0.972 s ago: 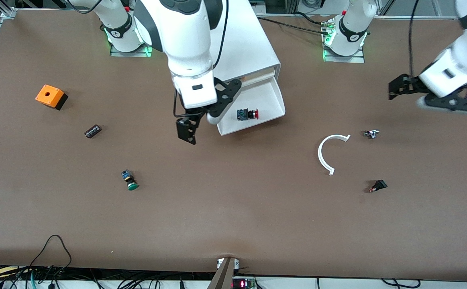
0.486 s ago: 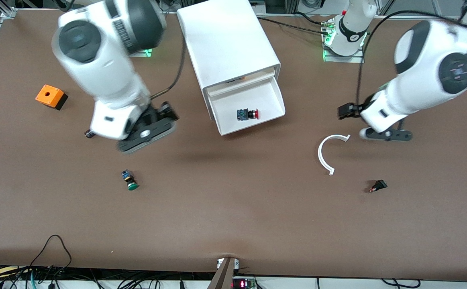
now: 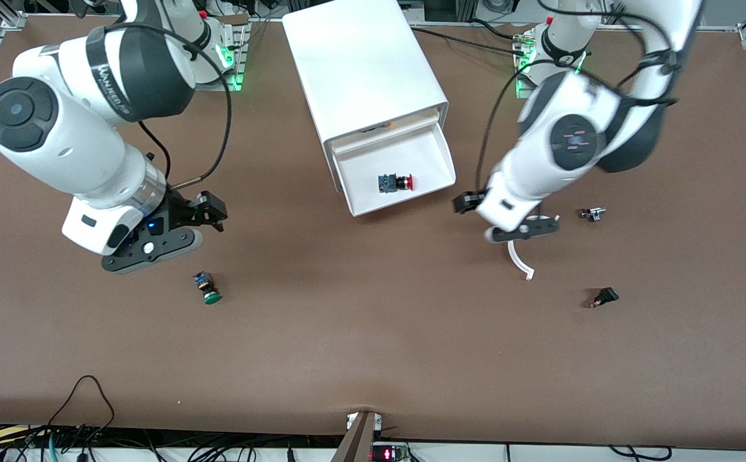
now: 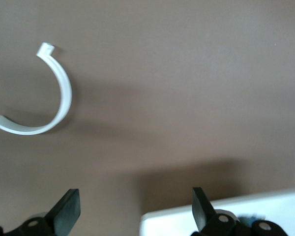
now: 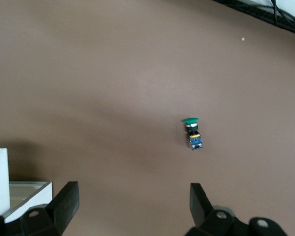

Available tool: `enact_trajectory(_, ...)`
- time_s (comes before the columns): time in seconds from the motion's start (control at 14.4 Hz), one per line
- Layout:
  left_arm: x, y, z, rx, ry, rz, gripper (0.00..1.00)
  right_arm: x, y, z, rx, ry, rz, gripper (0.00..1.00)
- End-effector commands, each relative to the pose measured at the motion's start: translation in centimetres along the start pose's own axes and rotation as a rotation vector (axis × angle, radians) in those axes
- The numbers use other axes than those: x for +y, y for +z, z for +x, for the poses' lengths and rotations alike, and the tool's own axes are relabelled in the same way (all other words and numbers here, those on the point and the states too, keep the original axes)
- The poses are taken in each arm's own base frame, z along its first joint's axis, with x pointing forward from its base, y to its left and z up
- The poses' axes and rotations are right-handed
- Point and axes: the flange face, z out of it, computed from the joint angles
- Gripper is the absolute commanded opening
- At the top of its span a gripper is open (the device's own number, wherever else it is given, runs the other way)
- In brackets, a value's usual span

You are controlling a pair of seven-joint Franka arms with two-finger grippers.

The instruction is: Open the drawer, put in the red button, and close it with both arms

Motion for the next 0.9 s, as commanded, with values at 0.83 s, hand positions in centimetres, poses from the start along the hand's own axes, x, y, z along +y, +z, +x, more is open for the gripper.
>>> enact_trajectory(0.83, 9.6, 9.4, -4.9, 0.039, 0.067, 0.060, 1.00, 18.8, -6.2, -9.0, -0.063, 0.209, 0.002, 1.00)
